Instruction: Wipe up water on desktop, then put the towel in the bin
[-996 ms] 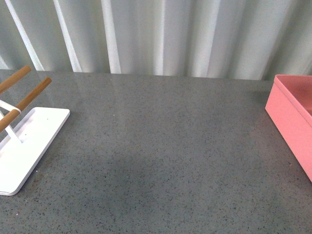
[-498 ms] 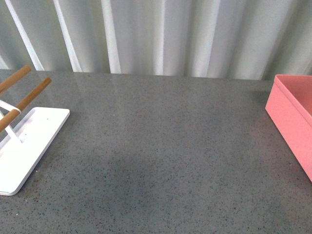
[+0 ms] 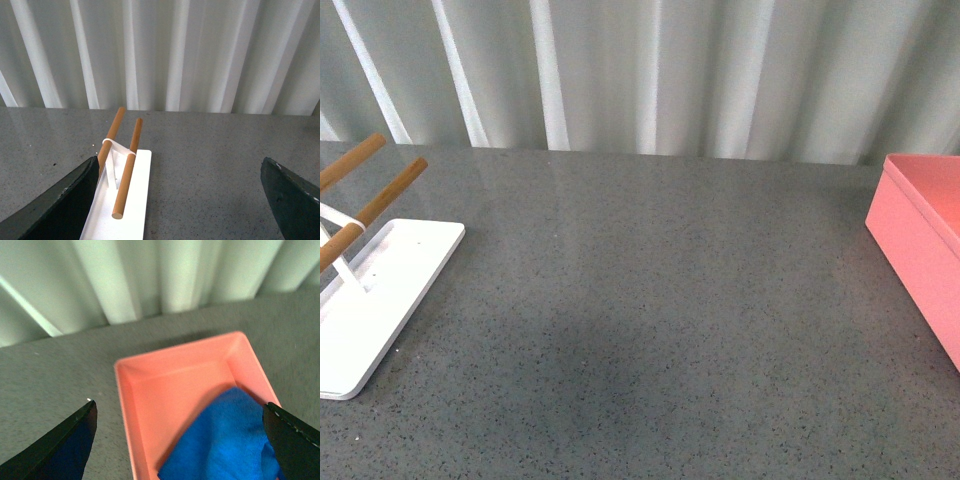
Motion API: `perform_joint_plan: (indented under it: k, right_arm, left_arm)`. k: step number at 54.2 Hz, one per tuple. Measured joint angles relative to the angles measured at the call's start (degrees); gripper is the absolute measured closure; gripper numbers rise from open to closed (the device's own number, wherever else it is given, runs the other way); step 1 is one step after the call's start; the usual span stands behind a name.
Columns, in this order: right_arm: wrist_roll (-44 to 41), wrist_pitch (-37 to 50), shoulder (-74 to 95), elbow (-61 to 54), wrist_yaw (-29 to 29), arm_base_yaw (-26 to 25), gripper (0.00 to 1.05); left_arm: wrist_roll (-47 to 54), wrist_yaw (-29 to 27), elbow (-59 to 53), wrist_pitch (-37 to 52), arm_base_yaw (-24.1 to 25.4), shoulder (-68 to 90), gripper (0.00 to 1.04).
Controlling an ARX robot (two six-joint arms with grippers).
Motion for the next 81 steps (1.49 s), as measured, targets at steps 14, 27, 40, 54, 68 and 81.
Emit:
perform_joint_plan:
  k: [14,27,40,54,68,81]
  right_arm:
    - [-12.39,14.25,-22.03,-23.3,-5.42,4.76,0.07]
    - [-5.38,43.12,-34.84,-47.65,-1.46,10.08,0.39]
    - [-3.28,45.4,-41.03,-57.83,-1.2,10.27,0.78]
    - [-2.93,43.71,-50.12,-64.59,-1.18,10.27,1.01]
    - [-2.89,38.47,-59.08,-68.17,-1.03,10.27,1.01]
    - [-2.75,36.11,-64.94,-70.03,-1.03,10.27,1.01]
  left_arm:
    - [0.0,0.02,-0.02,0.0,0.0,0.0,0.07]
    - [0.0,0.02,-0.02,0.0,0.0,0.0,0.07]
    - [0.0,0.02,-0.02,0.0,0.0,0.0,0.07]
    - [0.0,0.02,0.0,0.0,0.0,0.0,0.07]
    - [0.0,0.02,0.0,0.0,0.0,0.0,0.07]
    - [0.0,0.02,0.0,0.0,0.0,0.0,0.07]
